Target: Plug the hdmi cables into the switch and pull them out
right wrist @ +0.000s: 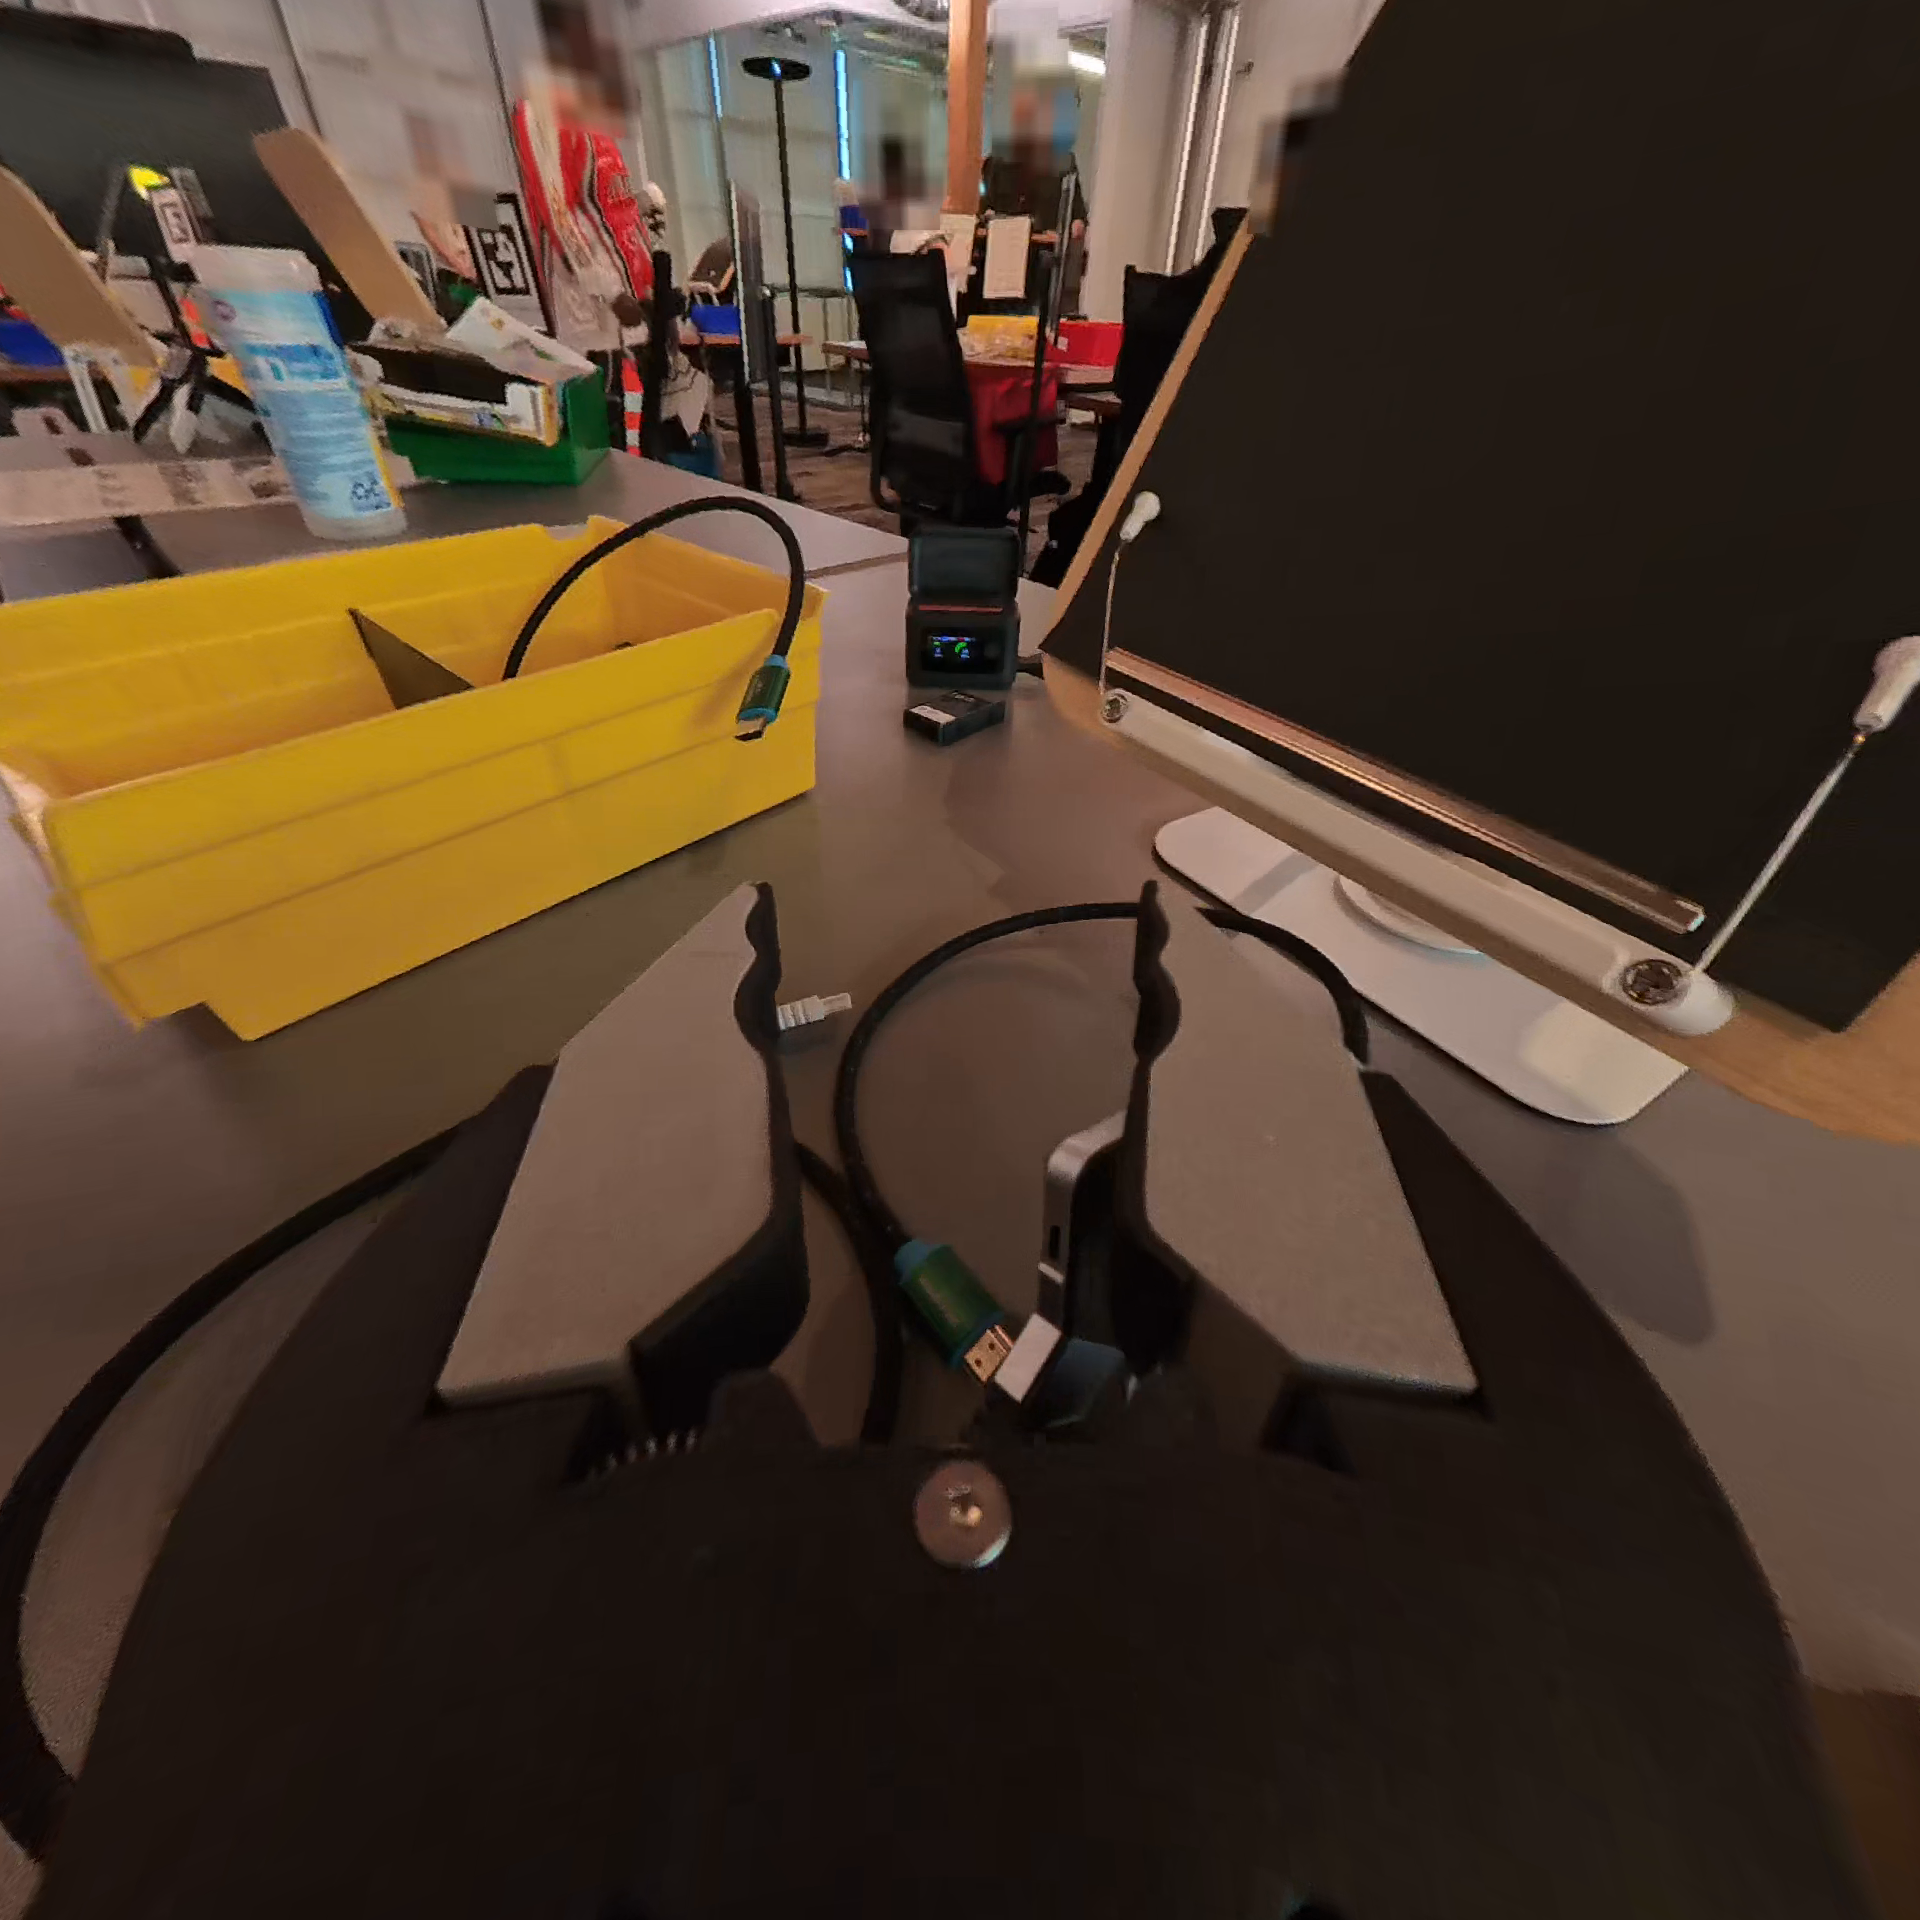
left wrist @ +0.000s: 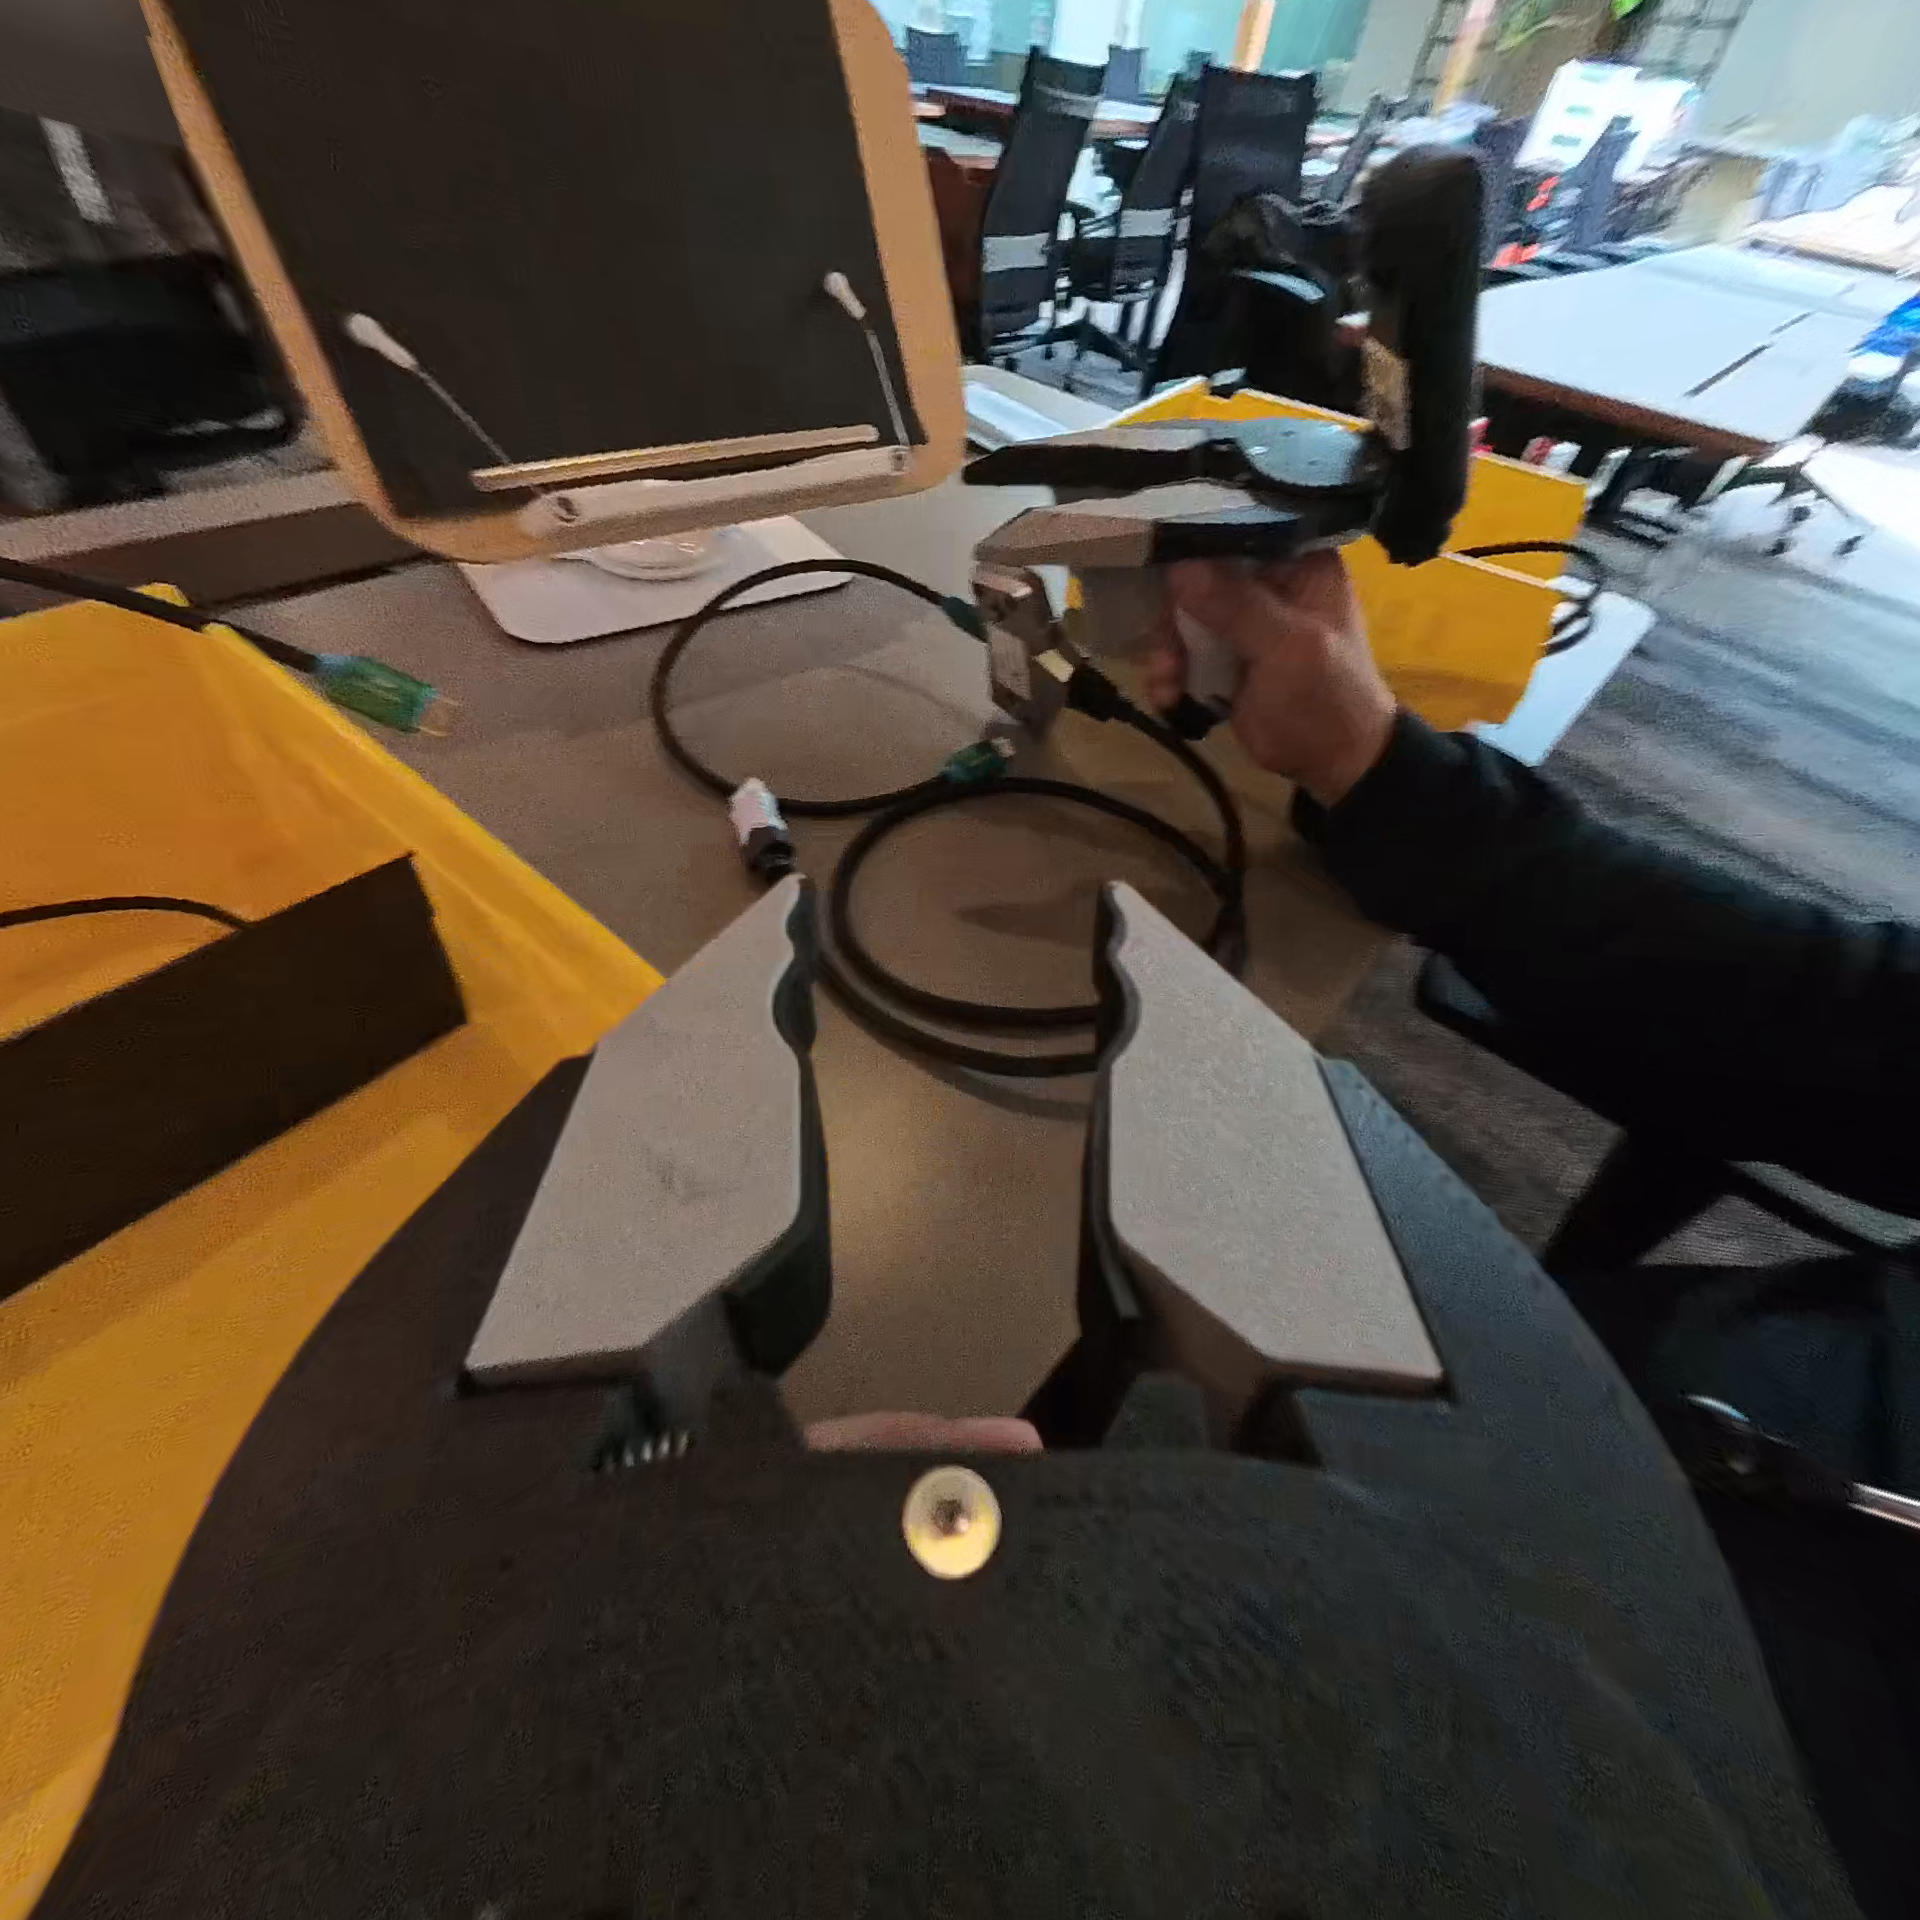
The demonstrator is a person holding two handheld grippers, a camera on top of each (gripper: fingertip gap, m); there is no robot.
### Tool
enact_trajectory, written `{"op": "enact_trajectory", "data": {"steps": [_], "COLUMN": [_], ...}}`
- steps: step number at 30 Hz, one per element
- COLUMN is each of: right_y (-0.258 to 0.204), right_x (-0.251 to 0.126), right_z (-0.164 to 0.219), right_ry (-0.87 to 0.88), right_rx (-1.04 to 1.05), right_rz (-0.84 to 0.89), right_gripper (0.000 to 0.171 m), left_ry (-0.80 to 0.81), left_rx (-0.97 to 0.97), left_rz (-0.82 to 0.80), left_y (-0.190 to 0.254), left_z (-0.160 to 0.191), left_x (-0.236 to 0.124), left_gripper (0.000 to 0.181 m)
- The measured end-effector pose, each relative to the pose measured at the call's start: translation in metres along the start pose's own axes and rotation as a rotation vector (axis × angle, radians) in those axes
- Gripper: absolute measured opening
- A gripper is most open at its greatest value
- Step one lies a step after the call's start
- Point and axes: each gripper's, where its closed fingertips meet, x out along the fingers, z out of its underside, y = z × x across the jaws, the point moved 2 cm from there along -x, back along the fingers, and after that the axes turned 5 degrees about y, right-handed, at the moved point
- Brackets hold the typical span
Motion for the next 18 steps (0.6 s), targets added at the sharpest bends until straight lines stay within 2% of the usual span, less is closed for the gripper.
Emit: {"op": "enact_trajectory", "data": {"steps": [2, 4, 9, 11, 13, 15, 17, 18], "right_y": [0.005, 0.01, 0.021, 0.03, 0.04, 0.043, 0.043, 0.043], "right_x": [0.001, 0.003, 0.004, 0.003, 0.0, -0.001, 0.001, 0.002], "right_z": [0.006, 0.015, 0.025, 0.031, 0.041, 0.047, 0.056, 0.064], "right_ry": [-0.034, -0.075, -0.146, -0.188, -0.257, -0.296, -0.33, -0.367], "right_rx": [0.003, 0.012, -0.062, -0.096, -0.105, -0.09, -0.046, -0.022], "right_rz": [0.02, 0.038, 0.135, 0.204, 0.28, 0.299, 0.283, 0.271], "right_gripper": [0.069, 0.074, 0.077, 0.078, 0.08, 0.081, 0.079, 0.078], "left_ry": [0.019, 0.01, -0.001, 0.072, 0.23, 0.426, 0.491, 0.461], "left_rx": [-0.099, -0.117, -0.05, 0.018, 0.069, 0.106, 0.103, 0.102], "left_rz": [0.091, 0.145, 0.046, -0.09, -0.181, -0.158, -0.159, -0.157], "left_y": [0.013, 0.022, 0.011, -0.008, -0.021, -0.016, -0.017, -0.019], "left_z": [-0.004, -0.005, -0.011, -0.031, -0.054, -0.071, -0.076, -0.074], "left_x": [0.001, 0.002, 0.001, -0.005, -0.025, -0.049, -0.063, -0.064], "left_gripper": [0.051, 0.055, 0.046, 0.019, 0.011, 0.002, 0.0, 0.013]}}
